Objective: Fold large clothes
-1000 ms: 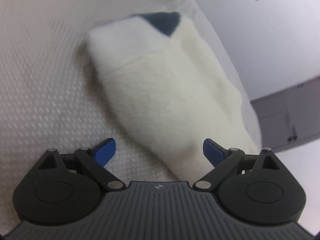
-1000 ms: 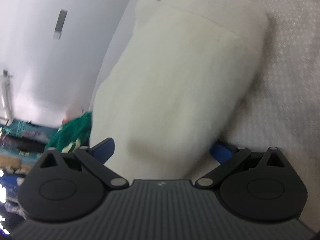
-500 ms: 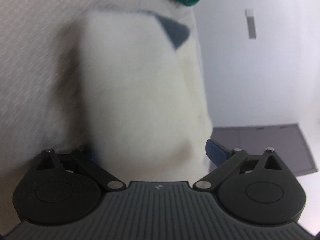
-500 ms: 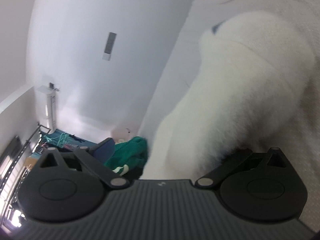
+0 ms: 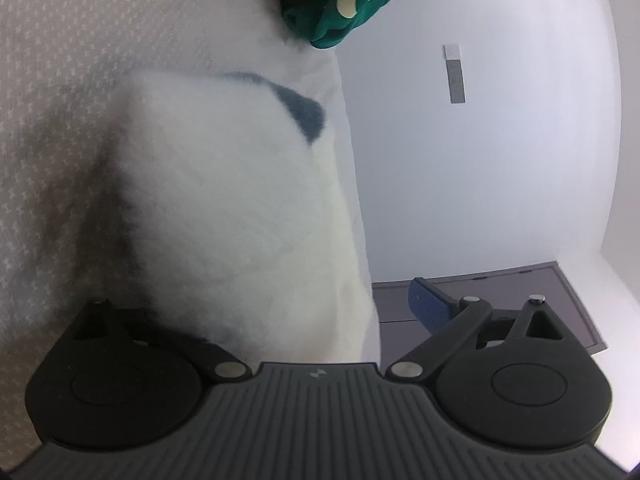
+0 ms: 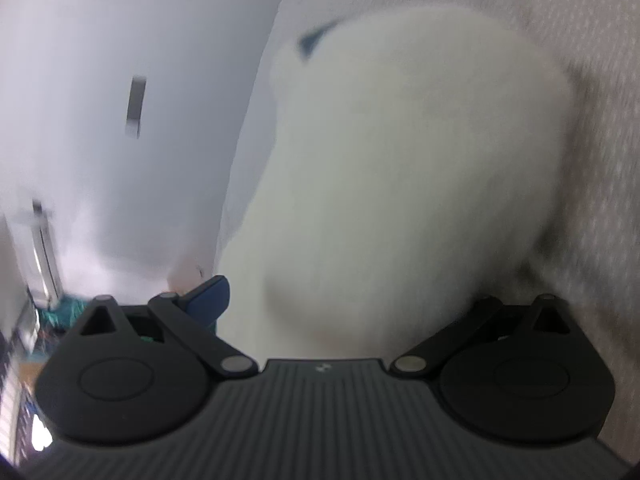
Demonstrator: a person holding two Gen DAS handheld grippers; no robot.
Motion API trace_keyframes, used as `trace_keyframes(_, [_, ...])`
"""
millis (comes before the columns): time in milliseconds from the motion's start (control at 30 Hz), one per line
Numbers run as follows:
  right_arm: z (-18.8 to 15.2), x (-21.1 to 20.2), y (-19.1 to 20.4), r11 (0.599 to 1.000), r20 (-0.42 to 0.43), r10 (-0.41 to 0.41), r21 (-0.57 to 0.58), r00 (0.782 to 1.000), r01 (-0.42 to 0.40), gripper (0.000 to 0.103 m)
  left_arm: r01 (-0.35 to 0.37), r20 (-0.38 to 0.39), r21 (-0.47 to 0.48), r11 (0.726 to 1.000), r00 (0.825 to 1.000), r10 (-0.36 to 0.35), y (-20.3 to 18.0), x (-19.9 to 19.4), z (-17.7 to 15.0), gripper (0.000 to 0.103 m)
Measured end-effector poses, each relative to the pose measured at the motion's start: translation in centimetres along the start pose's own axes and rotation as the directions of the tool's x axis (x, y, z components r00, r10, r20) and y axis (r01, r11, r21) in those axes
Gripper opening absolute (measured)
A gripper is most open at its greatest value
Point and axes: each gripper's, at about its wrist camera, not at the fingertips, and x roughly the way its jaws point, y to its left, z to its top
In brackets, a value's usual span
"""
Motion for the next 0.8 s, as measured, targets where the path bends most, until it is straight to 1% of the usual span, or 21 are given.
trace_keyframes(100, [0.8,0.4,-0.4,1.000,0.075,0.008,0.029,0.997,-0.010,0.103,-0.023,-0.002,-0.004,1.000,1.000,0.023,0.1,0.0,-0.2,0.098])
trace_keyframes(200, [1.4,0.9,-0.2,1.000,0.162,0.014,-0.011,0.987,-0.012,0.102,-0.071,-0.014,0.018,0.997,0.997,0.071,0.1,0.5,-0.4,0.098])
trace_keyframes(267, [1.7,1.4,0.1,0.998,0.178,-0.010,-0.065,0.984,0.022,0.087,-0.097,-0.017,0.041,0.994,0.995,0.098,0.0,1.0,-0.6,0.098])
trace_keyframes(300, [1.9,1.6,0.0,0.996,0.175,-0.027,-0.082,0.984,0.042,0.073,-0.111,-0.016,0.049,0.993,0.994,0.112,-0.1,1.1,-0.6,0.098])
trace_keyframes(333, [2.0,1.6,0.0,0.995,0.172,-0.023,-0.088,0.985,0.038,0.068,-0.122,-0.015,0.053,0.991,0.992,0.123,0.0,1.2,-0.7,0.097])
trace_keyframes(367, [2.1,1.5,0.0,0.995,0.168,-0.013,-0.094,0.986,0.029,0.064,-0.137,-0.011,0.058,0.989,0.990,0.138,0.1,1.4,-0.6,0.093])
trace_keyframes(400, [2.4,2.0,0.4,0.994,0.166,-0.011,-0.103,0.986,0.028,0.058,-0.166,-0.004,0.069,0.984,0.986,0.166,-0.1,1.4,-0.7,0.090])
trace_keyframes(433, [2.7,1.8,0.6,0.992,0.165,-0.005,-0.121,0.986,0.026,0.053,-0.193,0.001,0.080,0.978,0.981,0.193,-0.1,1.6,-0.6,0.081])
trace_keyframes(467, [2.7,1.8,1.0,0.990,0.165,0.005,-0.143,0.986,0.018,0.050,-0.225,0.006,0.101,0.969,0.974,0.226,-0.2,1.7,-0.7,0.072])
trace_keyframes(533, [3.0,1.9,1.8,0.983,0.167,0.025,-0.183,0.986,0.006,0.045,-0.254,0.015,0.132,0.958,0.967,0.254,-0.5,2.1,-0.5,0.065])
trace_keyframes(567, [3.0,1.8,2.2,0.979,0.167,0.035,-0.204,0.985,0.000,0.044,-0.257,0.021,0.141,0.956,0.966,0.257,-0.6,2.1,-0.5,0.060])
trace_keyframes(633, [3.6,2.2,2.7,0.975,0.166,0.053,-0.222,0.985,-0.016,0.042,-0.266,0.035,0.173,0.948,0.964,0.264,-1.2,2.2,-0.4,0.054])
trace_keyframes(700, [3.9,2.2,3.1,0.973,0.161,0.073,-0.229,0.984,-0.034,0.041,-0.281,0.060,0.229,0.932,0.960,0.274,-2.1,2.0,-0.8,0.050])
trace_keyframes(800, [4.0,1.7,3.8,0.966,0.160,0.094,-0.252,0.983,-0.051,0.040,-0.314,0.113,0.332,0.890,0.949,0.293,-3.8,1.6,-1.7,0.048])
